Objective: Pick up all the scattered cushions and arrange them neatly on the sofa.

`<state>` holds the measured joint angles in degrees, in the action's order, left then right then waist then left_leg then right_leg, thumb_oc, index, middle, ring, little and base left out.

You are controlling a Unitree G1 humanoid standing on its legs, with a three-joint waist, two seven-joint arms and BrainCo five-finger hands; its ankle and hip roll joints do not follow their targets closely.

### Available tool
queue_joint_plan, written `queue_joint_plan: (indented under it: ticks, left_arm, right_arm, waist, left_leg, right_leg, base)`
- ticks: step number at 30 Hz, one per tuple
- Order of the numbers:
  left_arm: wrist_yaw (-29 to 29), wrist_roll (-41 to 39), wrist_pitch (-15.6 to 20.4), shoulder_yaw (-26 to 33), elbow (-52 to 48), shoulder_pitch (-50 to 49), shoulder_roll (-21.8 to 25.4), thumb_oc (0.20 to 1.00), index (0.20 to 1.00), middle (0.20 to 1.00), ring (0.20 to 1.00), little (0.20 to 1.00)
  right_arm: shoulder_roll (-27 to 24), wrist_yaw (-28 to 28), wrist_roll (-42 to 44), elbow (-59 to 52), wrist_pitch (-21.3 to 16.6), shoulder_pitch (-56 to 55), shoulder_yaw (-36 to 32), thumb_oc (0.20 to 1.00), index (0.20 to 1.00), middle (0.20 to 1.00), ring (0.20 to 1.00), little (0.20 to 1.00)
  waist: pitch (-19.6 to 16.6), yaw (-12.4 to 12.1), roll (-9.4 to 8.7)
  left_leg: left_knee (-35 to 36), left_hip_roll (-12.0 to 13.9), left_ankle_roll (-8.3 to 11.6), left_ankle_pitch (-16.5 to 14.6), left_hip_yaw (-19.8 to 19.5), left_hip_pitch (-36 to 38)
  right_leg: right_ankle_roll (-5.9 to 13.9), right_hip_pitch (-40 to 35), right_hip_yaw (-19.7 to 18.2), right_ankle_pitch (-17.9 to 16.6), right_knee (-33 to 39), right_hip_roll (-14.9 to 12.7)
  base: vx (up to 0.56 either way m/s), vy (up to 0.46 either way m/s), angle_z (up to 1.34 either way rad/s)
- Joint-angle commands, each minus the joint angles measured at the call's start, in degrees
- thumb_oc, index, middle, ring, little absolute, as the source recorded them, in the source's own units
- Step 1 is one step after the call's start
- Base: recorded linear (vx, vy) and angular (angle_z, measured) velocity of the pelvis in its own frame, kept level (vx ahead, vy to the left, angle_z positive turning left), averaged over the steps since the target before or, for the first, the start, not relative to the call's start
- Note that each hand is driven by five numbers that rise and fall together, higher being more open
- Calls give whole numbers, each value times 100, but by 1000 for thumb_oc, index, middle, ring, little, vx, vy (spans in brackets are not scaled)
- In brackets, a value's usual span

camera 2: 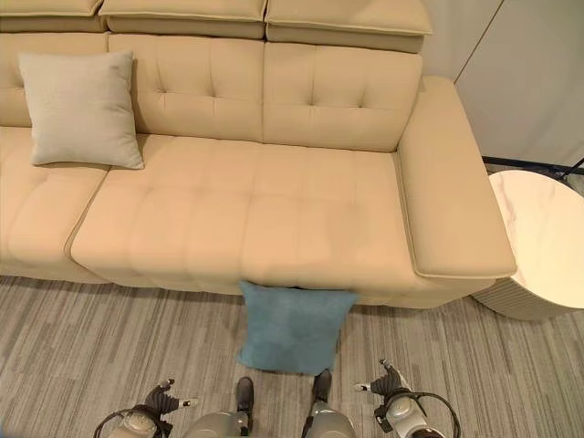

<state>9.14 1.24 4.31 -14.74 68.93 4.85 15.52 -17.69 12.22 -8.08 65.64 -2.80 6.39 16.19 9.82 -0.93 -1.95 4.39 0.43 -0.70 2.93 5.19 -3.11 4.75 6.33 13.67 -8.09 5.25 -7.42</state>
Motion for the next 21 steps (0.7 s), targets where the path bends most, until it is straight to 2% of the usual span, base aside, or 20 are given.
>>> queue_joint_plan:
  ticks: [1, 7, 8, 10, 11, 15, 21]
  left_arm:
    - [103, 13, 91, -58, 6, 257, 46, 1000, 1000, 1000, 1000, 1000]
    - [101, -18, 86, -140, -60, 318, 50, 1000, 1000, 1000, 1000, 1000]
    - [111, -15, 76, -111, -62, 344, 129, 1000, 1000, 1000, 1000, 1000]
    - [108, -30, 72, -75, -54, 343, 149, 1000, 1000, 1000, 1000, 1000]
    - [114, -21, 73, -21, -23, 285, 166, 1000, 1000, 1000, 1000, 1000]
    - [97, -27, 64, 41, 81, 216, 173, 1000, 1000, 1000, 1000, 1000]
    - [126, 27, 67, 39, 162, 232, 140, 1000, 1000, 1000, 1000, 1000]
  right_arm:
    - [-291, 196, 66, -172, -50, 137, 132, 1000, 1000, 1000, 1000, 1000]
    - [-330, 225, 61, -180, -27, 204, 111, 1000, 1000, 1000, 1000, 1000]
    - [-270, 185, 63, -196, -23, 236, 171, 1000, 1000, 1000, 1000, 1000]
    - [-259, 163, 72, -171, -33, 223, 173, 1000, 1000, 1000, 1000, 1000]
    - [-236, 140, 68, -115, -46, 146, 142, 1000, 1000, 1000, 1000, 1000]
    - [-210, 156, 83, -42, -42, 106, 105, 1000, 1000, 1000, 1000, 1000]
    - [-223, 196, 88, -140, -64, 102, 139, 1000, 1000, 1000, 1000, 1000]
  waist:
    - [211, -38, -35]
    - [289, 8, -95]
    - [361, -5, -107]
    - [344, -11, -99]
    - [243, -53, -116]
    - [84, -115, -119]
    - [132, -110, -148]
  left_leg:
    - [-504, -157, 180, -510, -193, -403]
    - [-715, -230, 91, -622, -223, -518]
    - [-873, -158, 25, -633, -112, -627]
    - [-864, -146, 21, -618, -92, -635]
    - [-780, -189, 51, -595, -56, -595]
    - [-603, -167, 115, -513, 13, -538]
    - [-569, -104, 167, -455, 84, -558]
  right_leg:
    - [339, -42, -179, 701, -623, -128]
    - [434, 179, -347, 569, -783, -207]
    - [452, 318, -387, 703, -1269, -202]
    - [442, 259, -392, 799, -1377, -171]
    - [415, -40, -332, 869, -1197, -130]
    - [402, -103, -238, 806, -908, -113]
    - [409, -181, -127, 697, -597, -144]
  base:
    - [-10, -7, -4]
    - [-41, 68, -11]
    - [-136, 118, -52]
    - [-59, 57, -52]
    - [-10, 24, -13]
    - [1, -38, -6]
    - [-34, -65, -3]
